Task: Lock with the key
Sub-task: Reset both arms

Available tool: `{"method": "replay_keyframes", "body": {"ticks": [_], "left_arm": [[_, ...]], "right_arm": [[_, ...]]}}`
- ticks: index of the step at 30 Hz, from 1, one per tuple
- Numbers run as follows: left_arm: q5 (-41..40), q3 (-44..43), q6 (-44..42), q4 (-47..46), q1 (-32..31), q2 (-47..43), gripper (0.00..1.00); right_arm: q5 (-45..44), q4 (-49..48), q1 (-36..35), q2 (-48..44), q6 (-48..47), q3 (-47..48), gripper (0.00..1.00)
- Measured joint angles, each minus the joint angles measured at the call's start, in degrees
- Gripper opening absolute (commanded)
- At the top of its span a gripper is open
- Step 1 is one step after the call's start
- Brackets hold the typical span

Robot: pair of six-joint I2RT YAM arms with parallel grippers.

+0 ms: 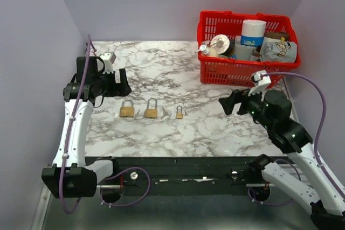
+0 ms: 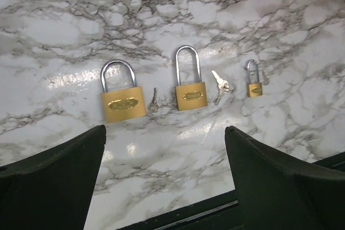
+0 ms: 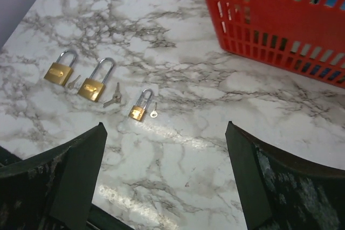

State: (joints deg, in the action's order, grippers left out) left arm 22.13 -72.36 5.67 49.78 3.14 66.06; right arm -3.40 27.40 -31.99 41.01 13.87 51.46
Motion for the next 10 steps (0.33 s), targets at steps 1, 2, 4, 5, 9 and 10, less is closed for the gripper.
{"method": "replay_keyframes", "body": {"ticks": [1,2,4,5,9,10], "left_arm": [[-1.51,0.92,-0.63,0.0,-1.01,-0.13,0.99],[-2.6,1.62,-1.09,0.0,-2.27,-0.22,0.99],[-6.05,3.3,-1.73,-0.39,-6.32,-0.5,0.99],[-7.28,4.04,-1.88,-0.7,-8.46,-0.7,0.99],[-11.89,7.13,-2.03,-1.57,-16.39,-1.55,0.99],[-12.59,7.48,-2.03,-1.66,-17.18,-1.6,0.99]], "right_arm": [[-0.42,0.31,1.07,-1.42,0.02,-0.61,1.0],[-0.61,0.68,2.25,-2.73,0.07,-1.31,1.0],[-0.87,1.97,4.79,-5.6,0.31,-2.73,1.0],[-1.05,2.38,5.77,-6.51,0.55,-3.37,1.0],[-1.05,3.39,9.51,-9.51,1.31,-5.95,1.0],[-1.05,3.72,10.23,-10.01,1.4,-6.32,1.0]]}}
